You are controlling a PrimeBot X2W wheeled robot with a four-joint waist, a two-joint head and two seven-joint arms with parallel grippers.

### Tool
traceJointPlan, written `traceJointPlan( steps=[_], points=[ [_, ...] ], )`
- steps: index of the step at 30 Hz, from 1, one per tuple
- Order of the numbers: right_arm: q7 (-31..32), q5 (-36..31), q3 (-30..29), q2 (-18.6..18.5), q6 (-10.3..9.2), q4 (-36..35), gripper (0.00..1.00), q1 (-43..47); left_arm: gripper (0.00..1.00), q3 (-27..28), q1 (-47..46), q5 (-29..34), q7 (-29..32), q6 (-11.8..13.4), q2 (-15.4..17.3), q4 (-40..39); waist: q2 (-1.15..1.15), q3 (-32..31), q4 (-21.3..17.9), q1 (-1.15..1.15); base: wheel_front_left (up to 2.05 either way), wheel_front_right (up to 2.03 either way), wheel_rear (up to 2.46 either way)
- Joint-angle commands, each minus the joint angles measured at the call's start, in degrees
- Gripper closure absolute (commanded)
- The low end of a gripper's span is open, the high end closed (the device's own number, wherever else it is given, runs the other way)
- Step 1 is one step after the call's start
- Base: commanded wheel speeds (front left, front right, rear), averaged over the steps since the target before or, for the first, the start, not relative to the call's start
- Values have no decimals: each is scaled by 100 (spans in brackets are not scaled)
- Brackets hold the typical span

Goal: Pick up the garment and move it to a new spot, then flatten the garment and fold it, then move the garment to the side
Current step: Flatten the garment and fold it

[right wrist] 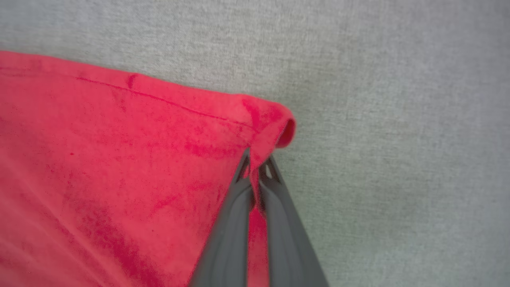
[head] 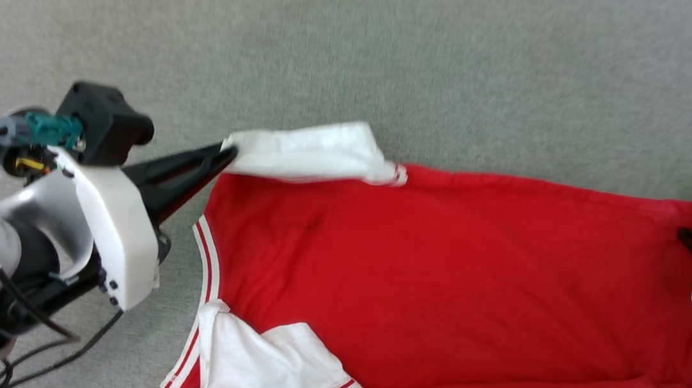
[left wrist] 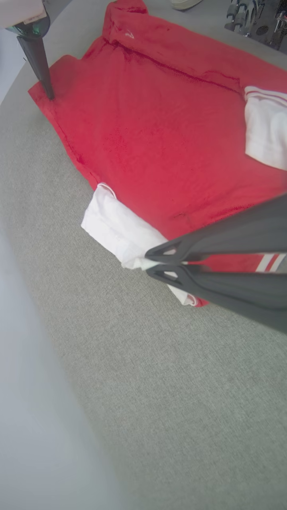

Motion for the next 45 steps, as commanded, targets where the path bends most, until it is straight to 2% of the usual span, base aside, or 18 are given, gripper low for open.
traceJointPlan(
  steps=[1, 15, 22, 25, 26, 31, 45],
  points=[
    [-104, 52, -51, 28, -2, -61, 100, 106, 100, 12, 152, -38, -60, 49, 27, 8, 0, -295, -61, 0, 0, 0, 0],
    [-686, 725, -692, 237, -2, -1132, 100, 1820, 100, -73, 1651, -351, -598, 672, 138, -383, 0, -1281, -16, 0, 0, 0, 0],
    [-807, 1002, -618, 257, -2, -1350, 100, 2606, 100, -192, 2478, -535, -728, 850, 426, -498, 0, -1411, -1, 0, 0, 0, 0],
    [-841, 1023, -530, 146, -2, -1314, 100, 2834, 100, -259, 2712, -568, -726, 881, 532, -466, 0, -1400, 20, 0, 0, 0, 0],
    [-894, 1022, -393, -1, -2, -1253, 100, 2988, 100, -323, 2863, -572, -743, 909, 564, -356, 0, -1380, 35, 0, 0, 0, 0],
    [-937, 1022, -211, -217, -2, -1133, 100, 3131, 100, -465, 2970, -496, -706, 832, 539, -135, 0, -1347, 51, 0, 0, 0, 0],
    [-1717, 972, 542, -779, -2, -671, 100, 3137, 100, -1004, 2792, -113, -608, 462, 98, 755, 0, -1274, 5, 0, 0, 0, 0]
  ],
)
